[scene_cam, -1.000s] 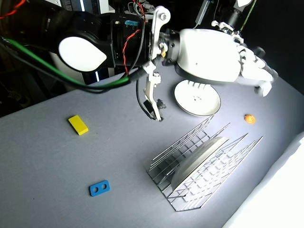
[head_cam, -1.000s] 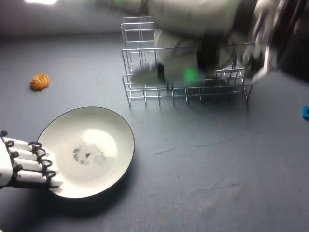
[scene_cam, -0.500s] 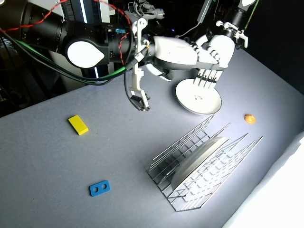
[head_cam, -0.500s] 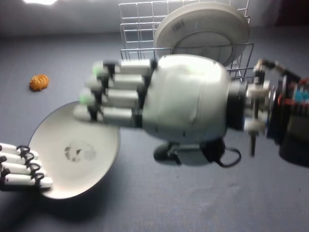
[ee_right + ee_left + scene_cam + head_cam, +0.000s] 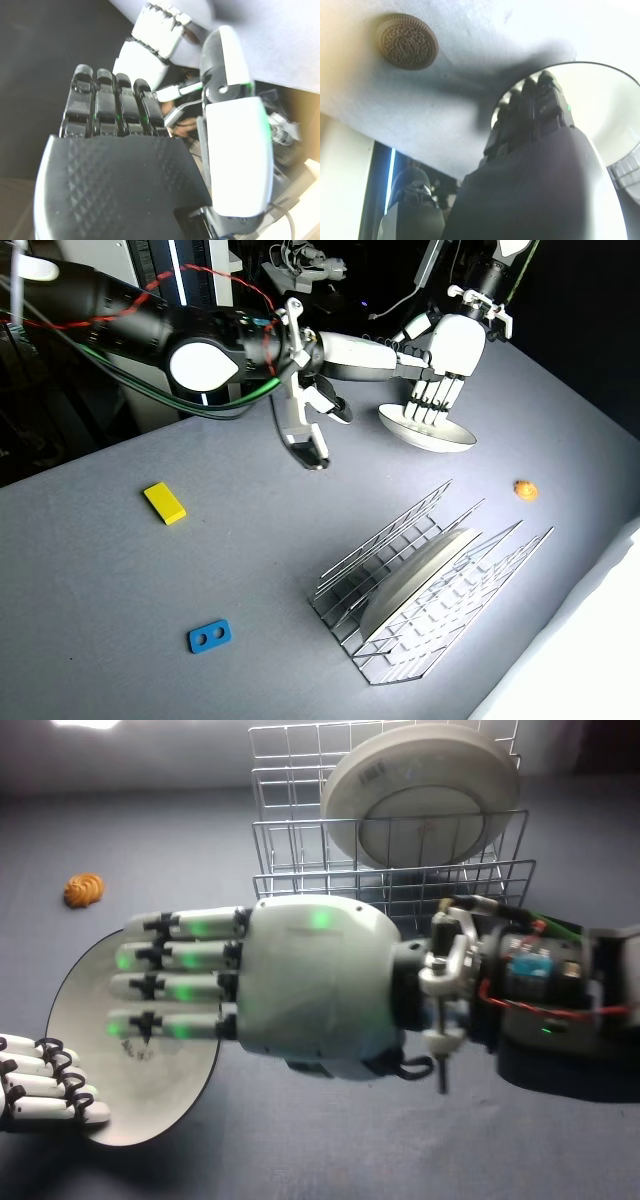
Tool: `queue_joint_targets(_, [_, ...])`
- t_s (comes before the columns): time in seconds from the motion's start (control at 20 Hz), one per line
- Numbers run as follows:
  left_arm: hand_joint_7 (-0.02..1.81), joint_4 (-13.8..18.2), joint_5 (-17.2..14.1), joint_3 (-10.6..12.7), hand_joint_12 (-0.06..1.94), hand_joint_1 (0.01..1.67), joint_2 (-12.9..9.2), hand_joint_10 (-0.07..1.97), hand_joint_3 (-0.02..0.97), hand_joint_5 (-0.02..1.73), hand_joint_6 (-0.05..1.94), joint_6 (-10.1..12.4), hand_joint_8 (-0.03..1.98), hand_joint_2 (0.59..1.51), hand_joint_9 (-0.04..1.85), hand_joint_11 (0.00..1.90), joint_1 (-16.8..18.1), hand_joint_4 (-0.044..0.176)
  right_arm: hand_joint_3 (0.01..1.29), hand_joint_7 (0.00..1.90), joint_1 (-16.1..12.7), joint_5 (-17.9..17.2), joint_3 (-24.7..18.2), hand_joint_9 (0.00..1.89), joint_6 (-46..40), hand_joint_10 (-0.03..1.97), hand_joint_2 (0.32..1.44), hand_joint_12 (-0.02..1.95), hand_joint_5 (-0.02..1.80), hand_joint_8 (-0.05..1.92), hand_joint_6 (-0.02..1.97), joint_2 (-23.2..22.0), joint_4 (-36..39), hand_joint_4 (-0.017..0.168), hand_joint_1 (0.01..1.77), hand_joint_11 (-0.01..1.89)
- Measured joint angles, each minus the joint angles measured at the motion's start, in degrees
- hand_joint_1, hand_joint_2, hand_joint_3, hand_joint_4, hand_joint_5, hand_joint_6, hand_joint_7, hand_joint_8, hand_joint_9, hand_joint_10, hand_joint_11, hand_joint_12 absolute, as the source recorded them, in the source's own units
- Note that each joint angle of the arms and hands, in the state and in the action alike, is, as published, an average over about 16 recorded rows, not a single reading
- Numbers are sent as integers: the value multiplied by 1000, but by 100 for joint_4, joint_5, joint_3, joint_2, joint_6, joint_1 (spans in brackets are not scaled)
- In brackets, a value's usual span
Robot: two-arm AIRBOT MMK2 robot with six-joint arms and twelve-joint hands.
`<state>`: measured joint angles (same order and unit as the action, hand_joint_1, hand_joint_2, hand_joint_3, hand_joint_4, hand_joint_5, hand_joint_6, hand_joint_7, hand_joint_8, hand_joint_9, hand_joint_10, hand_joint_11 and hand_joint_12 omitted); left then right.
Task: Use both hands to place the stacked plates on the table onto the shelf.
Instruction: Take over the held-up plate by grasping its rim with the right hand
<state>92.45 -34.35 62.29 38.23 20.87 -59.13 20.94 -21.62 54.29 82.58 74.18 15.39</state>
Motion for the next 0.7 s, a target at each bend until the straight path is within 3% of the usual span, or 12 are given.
queue_joint_targets(0.7, [-1, -131, 37, -46, -24, 18, -4, -4, 13, -13, -30, 2, -3, 1035, 8, 14, -81, -10, 16, 41, 58, 282, 1324, 53, 483, -1, 1015, 499, 47, 0, 15, 1410, -11, 4, 1169, 14])
